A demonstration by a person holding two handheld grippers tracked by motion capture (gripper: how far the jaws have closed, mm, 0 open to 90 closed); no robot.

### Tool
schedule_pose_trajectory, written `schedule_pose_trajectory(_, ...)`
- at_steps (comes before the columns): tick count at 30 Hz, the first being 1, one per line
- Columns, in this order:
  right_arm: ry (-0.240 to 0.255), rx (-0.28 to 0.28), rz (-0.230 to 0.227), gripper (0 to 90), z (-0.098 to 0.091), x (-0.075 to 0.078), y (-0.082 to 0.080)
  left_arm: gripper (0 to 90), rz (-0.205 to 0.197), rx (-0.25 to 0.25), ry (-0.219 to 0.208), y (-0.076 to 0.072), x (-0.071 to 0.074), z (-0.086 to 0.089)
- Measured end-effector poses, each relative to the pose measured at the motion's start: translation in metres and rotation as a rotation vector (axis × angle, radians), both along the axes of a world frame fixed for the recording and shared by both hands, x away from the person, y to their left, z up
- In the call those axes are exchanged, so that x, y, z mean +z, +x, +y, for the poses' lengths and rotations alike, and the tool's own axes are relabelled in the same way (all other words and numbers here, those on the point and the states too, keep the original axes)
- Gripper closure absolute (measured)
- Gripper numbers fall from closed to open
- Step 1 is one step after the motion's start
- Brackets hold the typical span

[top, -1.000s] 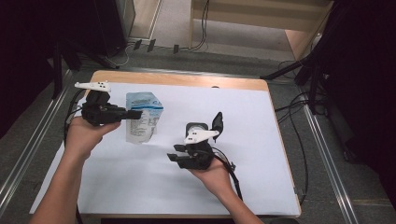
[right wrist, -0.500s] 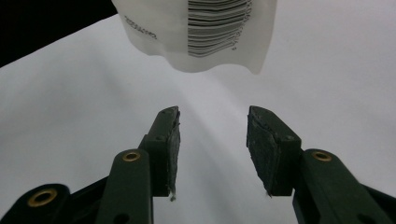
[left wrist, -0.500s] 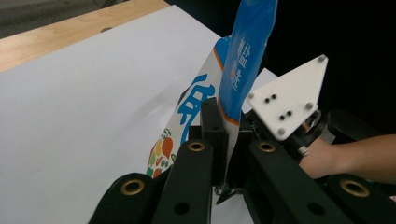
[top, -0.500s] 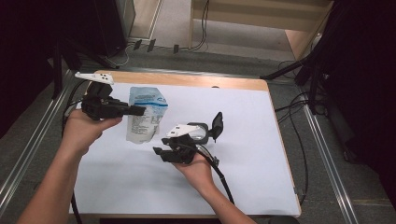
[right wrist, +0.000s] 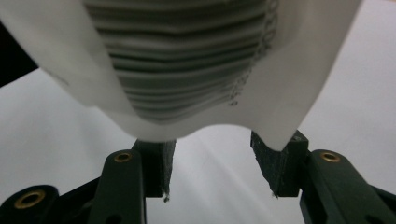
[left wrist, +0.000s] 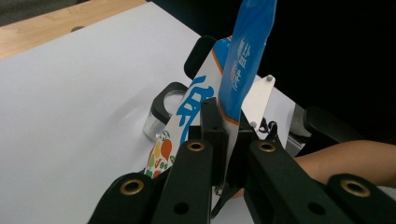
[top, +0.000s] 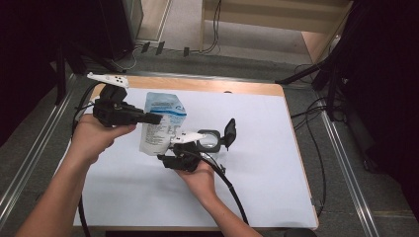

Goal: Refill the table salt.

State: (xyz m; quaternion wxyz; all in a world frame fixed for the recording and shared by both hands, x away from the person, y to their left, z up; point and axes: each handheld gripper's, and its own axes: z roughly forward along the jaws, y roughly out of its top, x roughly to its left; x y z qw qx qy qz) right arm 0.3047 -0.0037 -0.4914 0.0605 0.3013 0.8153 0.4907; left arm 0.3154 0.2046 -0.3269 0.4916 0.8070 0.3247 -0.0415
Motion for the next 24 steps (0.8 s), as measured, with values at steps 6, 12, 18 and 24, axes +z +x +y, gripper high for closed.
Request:
schedule_pose_trajectory(6, 0.033, -0.006, -0.029, 51.8, -0.001, 0.004, -0.002, 90.0, 0.018, 0.004, -0.018, 0.002, -0.004, -0.001)
schedule_pose_trajectory(12, 0.009, 0.036, -0.067, 54.1, 0.000, 0.001, -0.011, 90.0, 0.011, 0.022, 0.022, 0.007, -0.009, -0.005)
schedule_pose_trajectory(18, -0.040, 0.075, -0.088, 53.7, 0.000, -0.002, -0.016, 89.5, 0.010, 0.010, 0.065, 0.013, -0.015, -0.021)
schedule_pose_trajectory(24, -0.042, 0.105, -0.074, 51.5, -0.001, -0.003, -0.019, 89.7, 0.025, 0.001, 0.080, 0.023, -0.020, -0.034)
